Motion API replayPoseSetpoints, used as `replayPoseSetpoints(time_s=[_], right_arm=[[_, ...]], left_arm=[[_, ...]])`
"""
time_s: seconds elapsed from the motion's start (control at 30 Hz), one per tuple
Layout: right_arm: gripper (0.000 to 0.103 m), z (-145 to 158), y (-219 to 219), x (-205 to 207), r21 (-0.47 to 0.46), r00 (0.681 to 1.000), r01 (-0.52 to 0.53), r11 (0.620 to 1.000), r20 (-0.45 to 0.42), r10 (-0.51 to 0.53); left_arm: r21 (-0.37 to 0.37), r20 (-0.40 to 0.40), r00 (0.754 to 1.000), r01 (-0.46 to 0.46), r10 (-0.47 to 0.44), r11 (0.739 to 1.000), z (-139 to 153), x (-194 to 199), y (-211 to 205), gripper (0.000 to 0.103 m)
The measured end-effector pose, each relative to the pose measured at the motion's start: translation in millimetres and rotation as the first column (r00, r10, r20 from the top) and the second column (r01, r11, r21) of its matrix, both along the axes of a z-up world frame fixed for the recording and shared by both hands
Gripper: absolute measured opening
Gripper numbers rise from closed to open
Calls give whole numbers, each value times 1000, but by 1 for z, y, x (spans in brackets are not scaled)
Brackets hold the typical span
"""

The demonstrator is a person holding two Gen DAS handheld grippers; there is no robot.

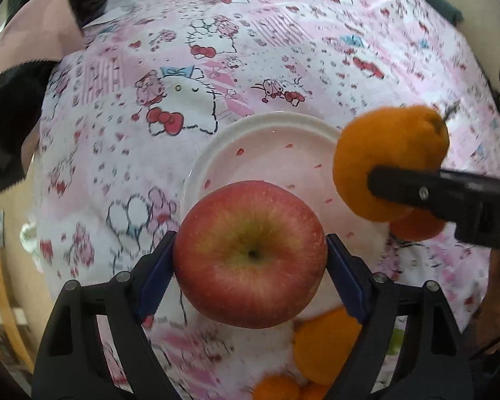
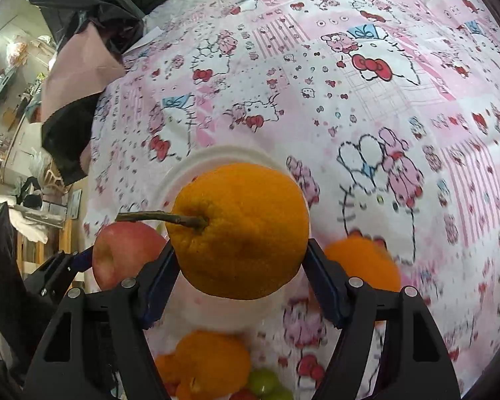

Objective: Organize fruits
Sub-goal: 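Place the apple on the plate with the left gripper while the right places the citrus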

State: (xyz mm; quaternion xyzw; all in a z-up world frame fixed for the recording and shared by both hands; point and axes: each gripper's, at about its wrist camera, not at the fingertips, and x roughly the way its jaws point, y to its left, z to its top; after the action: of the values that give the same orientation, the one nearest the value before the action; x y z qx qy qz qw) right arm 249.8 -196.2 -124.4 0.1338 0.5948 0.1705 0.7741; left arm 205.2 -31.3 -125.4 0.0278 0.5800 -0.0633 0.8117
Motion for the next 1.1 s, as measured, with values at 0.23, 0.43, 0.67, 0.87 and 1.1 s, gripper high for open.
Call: replayPoseSetpoints(time_s=[0.23, 0.43, 0.67, 0.87, 1.1], right_arm=[[76, -22, 12, 23, -21, 999, 8, 1000, -32, -9], [76, -29, 27, 26, -62, 999, -24, 998, -24, 22], [81, -33, 23, 27, -30, 999, 12, 999, -43, -13], [84, -35, 23, 26, -2, 998, 9, 1000, -66, -9], [85, -34, 17, 27, 38, 996, 40, 998, -82, -37]], left_arm=[[10, -21, 999, 29, -29, 1000, -22, 29, -4, 83], [12, -22, 998, 54, -54, 998, -31, 44, -8, 83], [-8, -18, 999, 46, -46, 999, -33, 47, -5, 84], [-32, -44, 999, 26, -27, 999, -33, 47, 2, 85], [-25, -23, 999, 24, -25, 999, -21, 38, 4, 85]])
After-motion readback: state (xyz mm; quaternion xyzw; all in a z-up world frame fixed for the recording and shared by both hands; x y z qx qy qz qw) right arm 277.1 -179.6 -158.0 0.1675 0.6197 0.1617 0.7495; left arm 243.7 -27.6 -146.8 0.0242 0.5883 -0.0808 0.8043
